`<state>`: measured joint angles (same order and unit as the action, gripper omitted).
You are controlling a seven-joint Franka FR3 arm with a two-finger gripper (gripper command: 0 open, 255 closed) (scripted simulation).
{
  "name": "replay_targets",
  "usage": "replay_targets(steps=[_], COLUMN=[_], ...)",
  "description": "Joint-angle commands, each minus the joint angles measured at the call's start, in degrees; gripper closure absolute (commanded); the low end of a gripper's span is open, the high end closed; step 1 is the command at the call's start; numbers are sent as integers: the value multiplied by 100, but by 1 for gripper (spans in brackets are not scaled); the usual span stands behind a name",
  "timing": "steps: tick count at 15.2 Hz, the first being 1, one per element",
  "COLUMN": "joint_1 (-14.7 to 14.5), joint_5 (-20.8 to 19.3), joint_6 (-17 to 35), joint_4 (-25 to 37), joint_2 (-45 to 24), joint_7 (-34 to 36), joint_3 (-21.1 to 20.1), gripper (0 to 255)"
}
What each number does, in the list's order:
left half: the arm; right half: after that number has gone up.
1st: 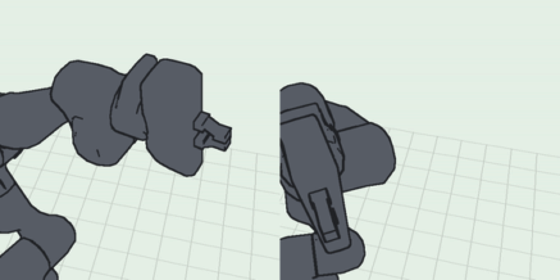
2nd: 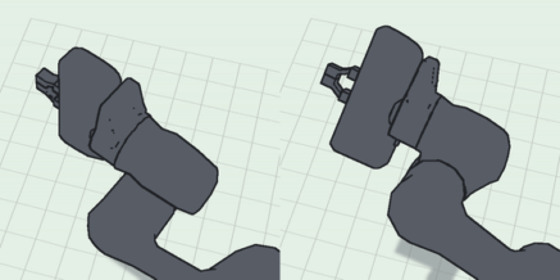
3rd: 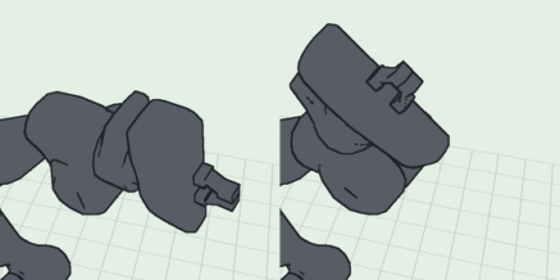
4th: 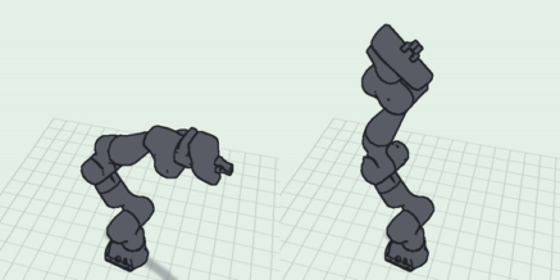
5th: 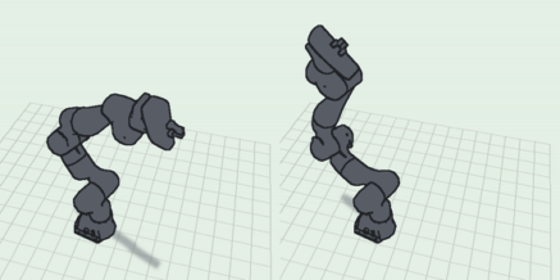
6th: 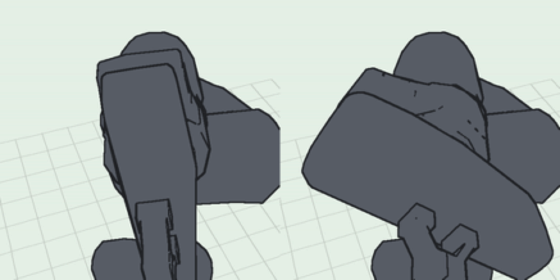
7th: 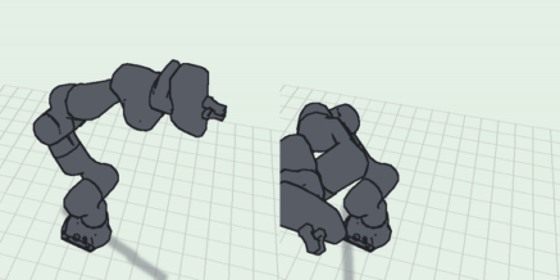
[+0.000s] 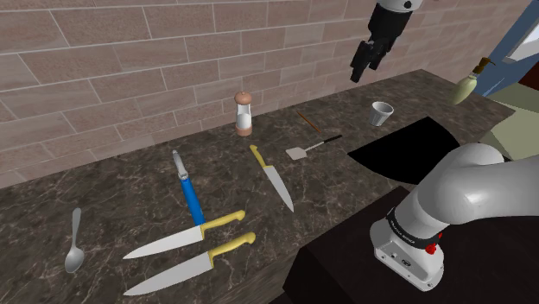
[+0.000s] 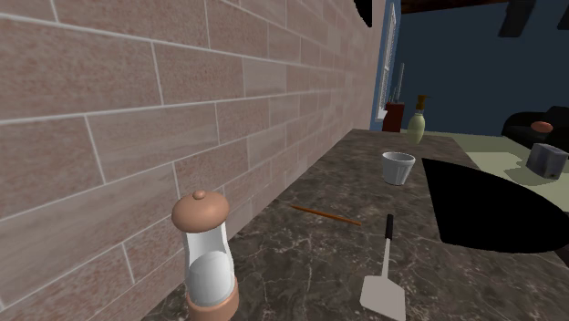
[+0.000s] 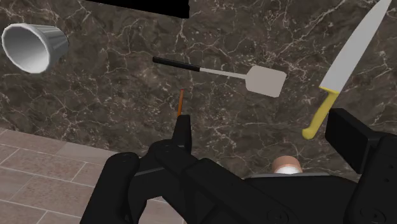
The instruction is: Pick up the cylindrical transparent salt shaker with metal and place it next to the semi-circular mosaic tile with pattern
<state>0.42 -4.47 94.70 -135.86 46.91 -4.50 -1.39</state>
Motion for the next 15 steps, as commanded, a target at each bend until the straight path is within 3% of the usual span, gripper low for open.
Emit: replay_targets(steps=[1, 8, 15], joint_1=[0, 13, 64], joint_5=[0, 122, -21], joint_6=[0, 721, 1150], joint_4=[0, 563, 1520], joint_2=[0, -1471, -3069], joint_7=[0, 773, 1559], joint_3=[0, -528, -979], gripper=[0, 0, 0])
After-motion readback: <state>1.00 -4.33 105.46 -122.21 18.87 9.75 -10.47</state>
